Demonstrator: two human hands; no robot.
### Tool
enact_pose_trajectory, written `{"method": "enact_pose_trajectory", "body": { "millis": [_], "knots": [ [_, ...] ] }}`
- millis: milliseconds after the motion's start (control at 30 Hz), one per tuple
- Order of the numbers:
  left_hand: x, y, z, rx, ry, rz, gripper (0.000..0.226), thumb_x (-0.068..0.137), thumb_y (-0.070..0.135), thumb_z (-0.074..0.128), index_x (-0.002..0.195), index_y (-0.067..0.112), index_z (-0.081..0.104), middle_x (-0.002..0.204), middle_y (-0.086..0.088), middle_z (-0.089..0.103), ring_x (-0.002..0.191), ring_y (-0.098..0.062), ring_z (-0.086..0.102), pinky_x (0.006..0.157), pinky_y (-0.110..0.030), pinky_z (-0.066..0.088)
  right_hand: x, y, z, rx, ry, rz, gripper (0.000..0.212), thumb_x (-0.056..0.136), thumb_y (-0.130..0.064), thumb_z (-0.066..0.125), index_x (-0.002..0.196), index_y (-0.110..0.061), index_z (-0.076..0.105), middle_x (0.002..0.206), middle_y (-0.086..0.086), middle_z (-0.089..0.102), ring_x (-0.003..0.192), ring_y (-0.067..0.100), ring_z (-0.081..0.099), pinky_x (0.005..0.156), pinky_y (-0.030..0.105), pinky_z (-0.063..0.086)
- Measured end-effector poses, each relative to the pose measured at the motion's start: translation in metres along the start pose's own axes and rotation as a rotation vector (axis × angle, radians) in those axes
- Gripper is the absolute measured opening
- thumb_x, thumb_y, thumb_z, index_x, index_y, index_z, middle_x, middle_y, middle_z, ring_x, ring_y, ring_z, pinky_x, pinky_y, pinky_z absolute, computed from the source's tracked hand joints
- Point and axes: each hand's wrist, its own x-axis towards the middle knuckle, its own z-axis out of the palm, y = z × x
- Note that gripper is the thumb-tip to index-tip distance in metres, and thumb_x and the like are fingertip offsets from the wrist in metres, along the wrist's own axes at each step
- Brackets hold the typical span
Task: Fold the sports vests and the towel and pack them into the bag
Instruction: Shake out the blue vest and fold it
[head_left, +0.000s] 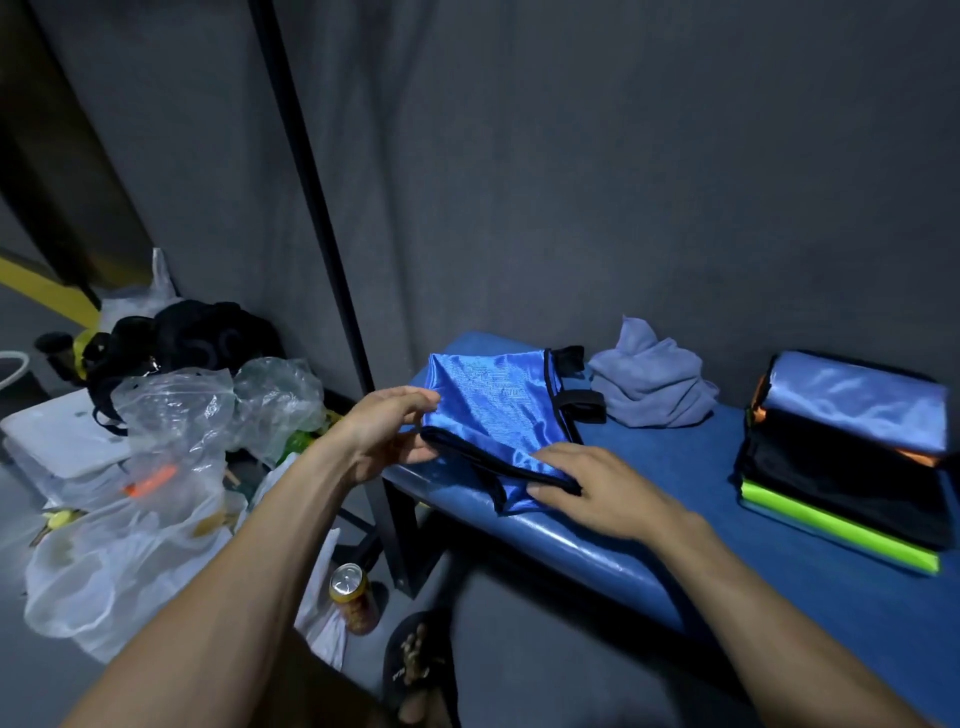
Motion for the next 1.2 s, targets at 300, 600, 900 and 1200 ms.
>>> {"method": "enact_pose_trajectory", "body": {
  "millis": [300, 600, 900, 1200],
  "knots": [
    [-0.008, -0.026, 0.015, 0.887, -0.258, 0.709, 0.033, 0.079, 0.042, 0.084, 0.103, 0.025, 0.069, 0.087, 0.011, 0.062, 0.079, -0.003, 0.059, 0.074, -0.017, 0.045, -0.012, -0.002, -0.002, -0.221, -0.11, -0.041, 0.063, 0.088, -0.047, 0.063, 0.146, -0.025, 0.054, 0.154, -0.005, 0.046, 0.141, 0.015, 0.041, 0.115, 0.028, 0.035],
    [-0.014, -0.061, 0.062, 1.621, -0.239, 0.805, 0.06, 0.081, 0.058, 0.071, 0.126, 0.03, 0.043, 0.124, 0.004, 0.042, 0.112, -0.022, 0.039, 0.092, -0.041, 0.039, -0.015, -0.01, -0.014, -0.391, -0.189, -0.015, 0.054, 0.086, -0.014, 0.057, 0.139, -0.023, 0.055, 0.132, -0.002, 0.056, 0.122, 0.023, 0.051, 0.092, 0.038, 0.048],
    [-0.016, -0.046, 0.062, 1.568, -0.268, 0.738, 0.046, 0.081, 0.035, 0.065, 0.124, 0.027, 0.049, 0.118, 0.002, 0.053, 0.108, -0.026, 0.051, 0.084, -0.04, 0.048, -0.012, 0.002, 0.006, -0.087, 0.128, 0.113, 0.025, 0.083, -0.025, 0.055, 0.104, -0.023, 0.068, 0.092, -0.006, 0.07, 0.086, 0.018, 0.064, 0.076, 0.037, 0.049],
    [-0.021, -0.054, 0.078, 1.491, -0.002, 0.689, 0.036, 0.087, 0.037, 0.061, 0.115, 0.022, 0.043, 0.113, -0.003, 0.058, 0.107, -0.031, 0.056, 0.079, -0.042, 0.047, 0.003, -0.005, -0.009, 0.345, 0.194, 0.183, 0.013, 0.086, -0.016, 0.064, 0.092, -0.026, 0.07, 0.081, -0.007, 0.069, 0.072, 0.013, 0.063, 0.068, 0.033, 0.052]
  ]
}}
